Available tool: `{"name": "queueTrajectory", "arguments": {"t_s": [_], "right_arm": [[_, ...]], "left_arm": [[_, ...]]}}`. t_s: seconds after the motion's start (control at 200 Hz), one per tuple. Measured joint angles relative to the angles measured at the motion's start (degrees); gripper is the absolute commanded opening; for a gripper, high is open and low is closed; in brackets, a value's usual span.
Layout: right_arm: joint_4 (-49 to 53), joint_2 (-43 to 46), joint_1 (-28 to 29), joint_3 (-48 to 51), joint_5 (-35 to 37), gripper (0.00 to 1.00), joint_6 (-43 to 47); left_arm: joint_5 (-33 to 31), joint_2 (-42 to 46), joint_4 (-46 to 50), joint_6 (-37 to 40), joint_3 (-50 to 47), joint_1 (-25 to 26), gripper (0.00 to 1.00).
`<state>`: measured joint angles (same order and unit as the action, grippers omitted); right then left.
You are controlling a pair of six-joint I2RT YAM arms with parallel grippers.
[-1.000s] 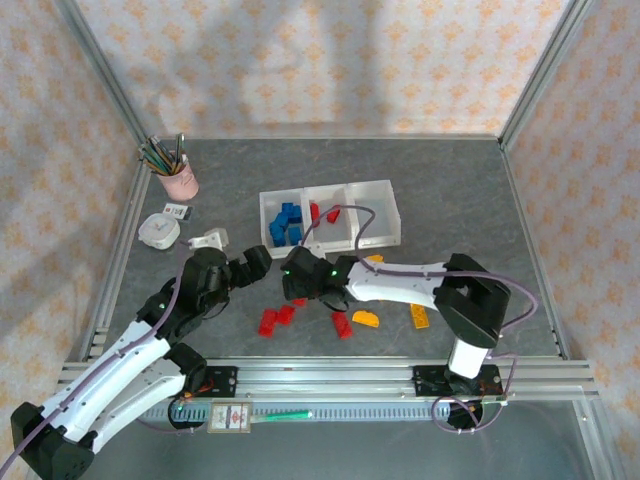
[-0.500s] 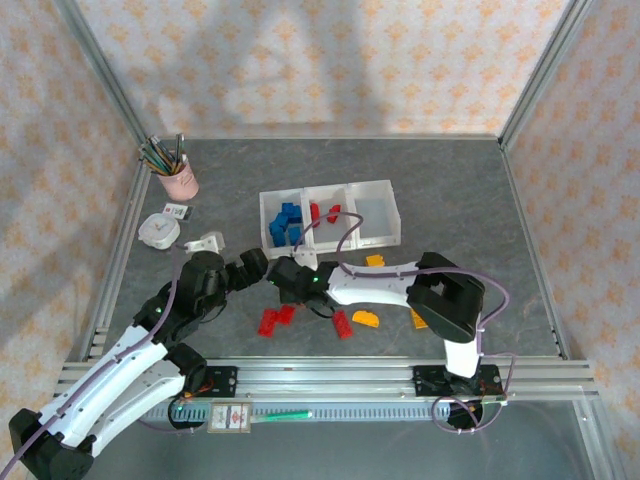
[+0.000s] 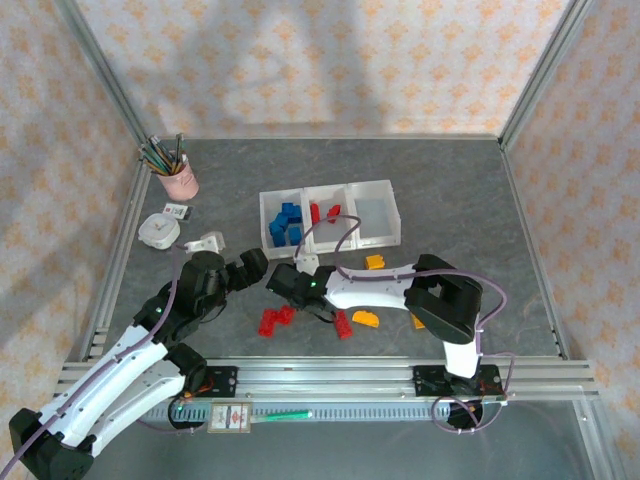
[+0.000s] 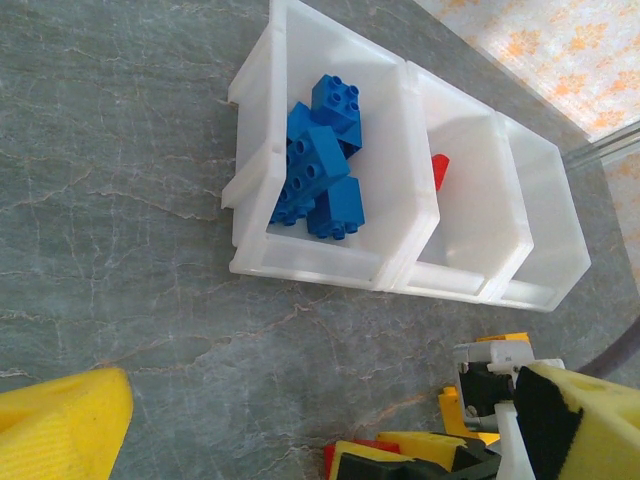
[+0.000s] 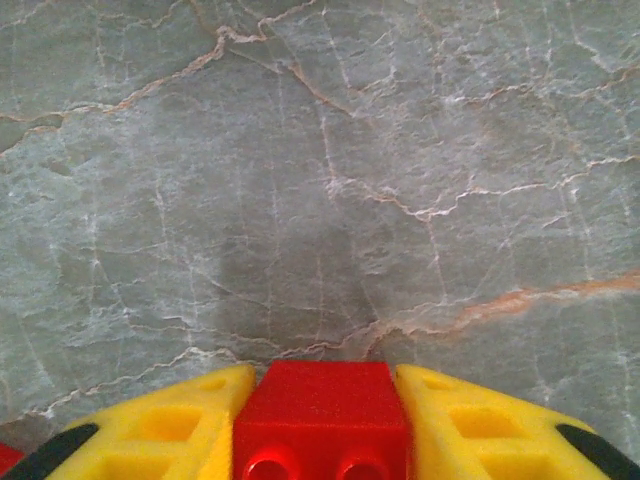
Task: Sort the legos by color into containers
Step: Pick up the lego from the bottom-center of the table, then place the lego in the container.
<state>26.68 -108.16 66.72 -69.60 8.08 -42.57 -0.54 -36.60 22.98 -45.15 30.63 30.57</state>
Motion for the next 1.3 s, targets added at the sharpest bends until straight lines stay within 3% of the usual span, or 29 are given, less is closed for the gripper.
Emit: {"name": "queueTrajectory", "arguments": {"t_s": [0.17, 0.445, 0.736, 0.941, 1.296], "right_arm": [[0.52, 0.0, 0.0, -0.02, 1.22, 0.28, 0.85], [3.56, 4.28, -1.66, -0.92, 4.46, 0.28, 4.28], [1.64, 10.14, -16.96, -6.38, 3.82, 0.28, 13.92], [-0.87, 1.88, -23.47, -16.41, 1.14, 0.27, 20.26], [-1.57, -15.04, -28.15, -30.93, -4.22, 0.27, 26.12]], "left_arm": [[0.07, -0.55, -0.04, 0.0, 0.0, 0.02, 0.99], [0.09, -2.54, -0.46, 0.66, 0.26, 0.02, 0.99], [0.04, -7.61, -3.32, 3.17, 4.22, 0.0, 0.99], [-0.02, -11.5, -6.25, 4.13, 5.79, -0.48, 0.99], [-0.57, -12.68, -7.87, 4.72, 6.73, -0.74, 0.99]]}}
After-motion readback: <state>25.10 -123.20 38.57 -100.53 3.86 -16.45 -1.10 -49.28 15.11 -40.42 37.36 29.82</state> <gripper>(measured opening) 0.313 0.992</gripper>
